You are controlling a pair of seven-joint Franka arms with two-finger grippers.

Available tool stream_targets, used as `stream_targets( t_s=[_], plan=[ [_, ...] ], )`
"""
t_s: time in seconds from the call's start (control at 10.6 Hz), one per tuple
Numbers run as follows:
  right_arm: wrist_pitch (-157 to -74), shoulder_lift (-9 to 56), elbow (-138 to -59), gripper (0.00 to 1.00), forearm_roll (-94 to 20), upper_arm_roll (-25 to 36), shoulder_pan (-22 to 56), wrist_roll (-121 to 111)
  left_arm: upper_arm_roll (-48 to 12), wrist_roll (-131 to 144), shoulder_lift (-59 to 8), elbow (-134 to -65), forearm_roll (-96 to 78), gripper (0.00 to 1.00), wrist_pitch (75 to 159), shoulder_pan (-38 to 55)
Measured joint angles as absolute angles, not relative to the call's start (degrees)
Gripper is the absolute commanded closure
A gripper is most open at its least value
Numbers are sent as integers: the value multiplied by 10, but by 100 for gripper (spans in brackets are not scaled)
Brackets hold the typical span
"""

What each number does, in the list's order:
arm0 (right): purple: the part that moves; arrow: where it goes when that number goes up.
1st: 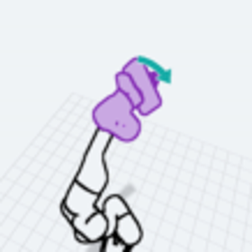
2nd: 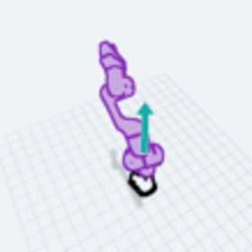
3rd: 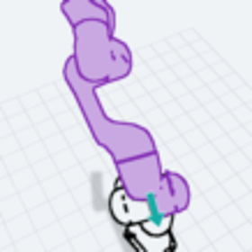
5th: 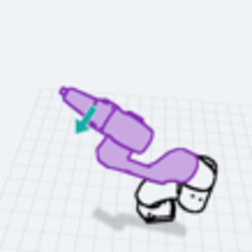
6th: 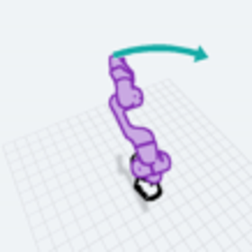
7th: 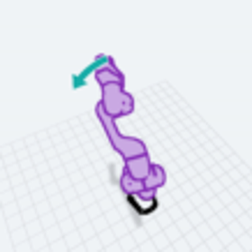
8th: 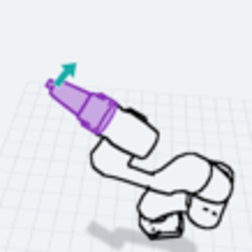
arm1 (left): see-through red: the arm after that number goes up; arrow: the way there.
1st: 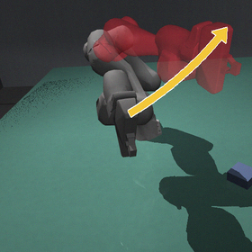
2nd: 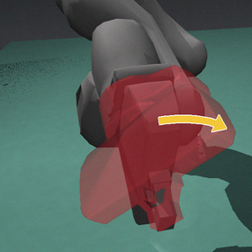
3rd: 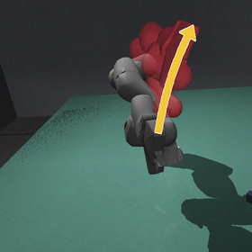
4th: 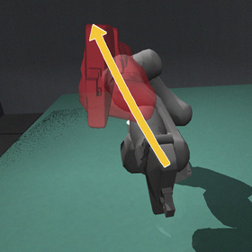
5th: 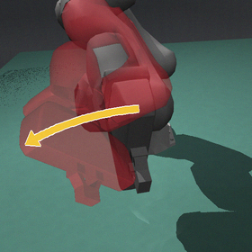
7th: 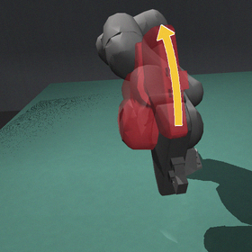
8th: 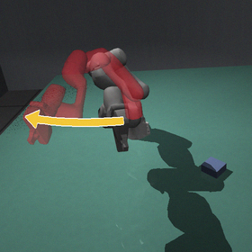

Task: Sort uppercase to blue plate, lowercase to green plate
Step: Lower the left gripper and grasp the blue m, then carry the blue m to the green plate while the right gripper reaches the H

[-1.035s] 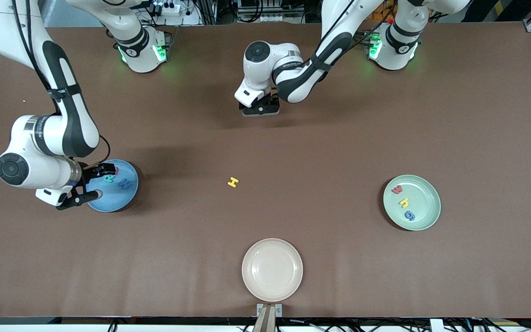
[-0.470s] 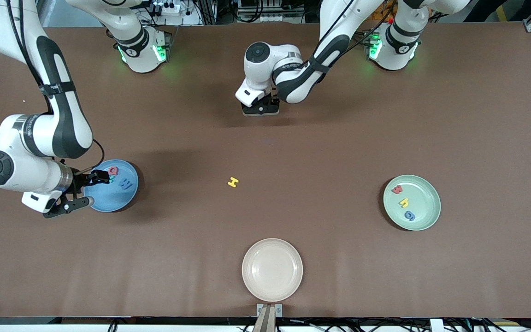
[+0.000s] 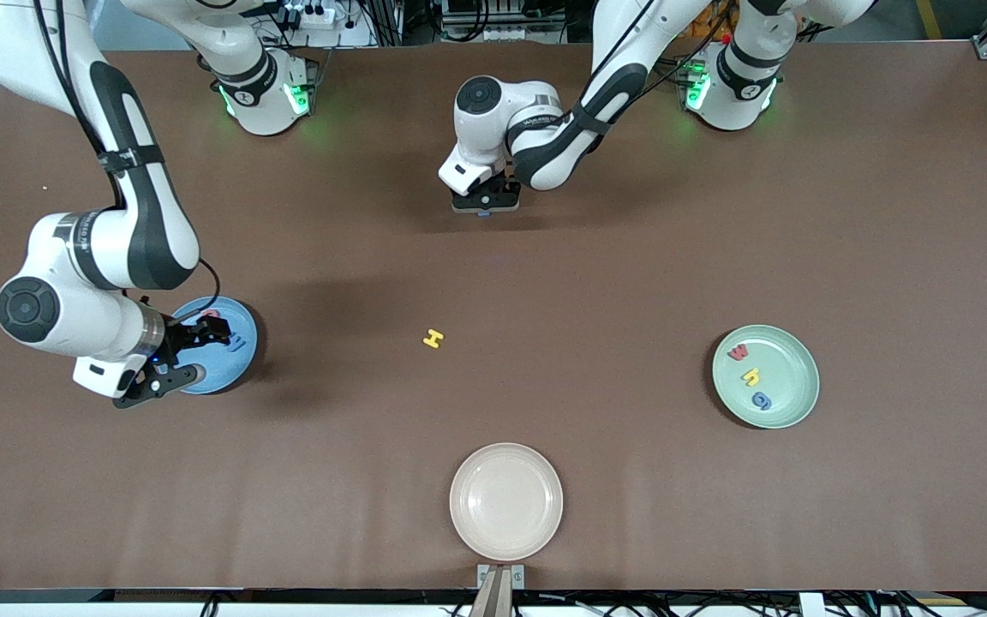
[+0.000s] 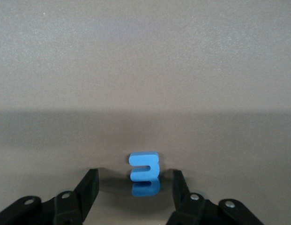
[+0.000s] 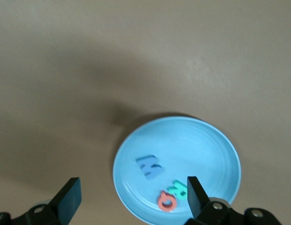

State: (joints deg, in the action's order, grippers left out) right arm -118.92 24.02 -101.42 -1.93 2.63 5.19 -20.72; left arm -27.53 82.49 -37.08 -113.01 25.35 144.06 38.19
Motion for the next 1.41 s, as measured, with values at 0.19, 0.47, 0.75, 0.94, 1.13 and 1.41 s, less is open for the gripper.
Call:
stream_targets(
  t_s=[0.19, 0.47, 0.75, 0.94, 1.13, 1.41],
  plan=[
    [-1215, 240, -1014, 0, -22, 24, 52, -207, -276, 826, -374, -1130, 268, 41, 1441, 382],
    [-1222, 240, -1014, 0, -23, 25, 51, -207, -276, 826, -373, -1127, 271, 85, 1441, 382],
    [-1220, 240, -1014, 0, -23, 25, 51, -207, -276, 826, -370, -1126, 272, 100, 1438, 381],
    [-1206, 238, -1011, 0, -23, 26, 51, -207, -276, 826, -369, -1125, 273, 100, 1439, 377],
    [-1201, 232, -1010, 0, -23, 26, 50, -207, -273, 822, -347, -1115, 280, 100, 1408, 342],
    [-1202, 231, -1004, 0, -24, 24, 56, -207, -281, 646, -242, -1094, 177, 100, 1327, 225]
  ],
)
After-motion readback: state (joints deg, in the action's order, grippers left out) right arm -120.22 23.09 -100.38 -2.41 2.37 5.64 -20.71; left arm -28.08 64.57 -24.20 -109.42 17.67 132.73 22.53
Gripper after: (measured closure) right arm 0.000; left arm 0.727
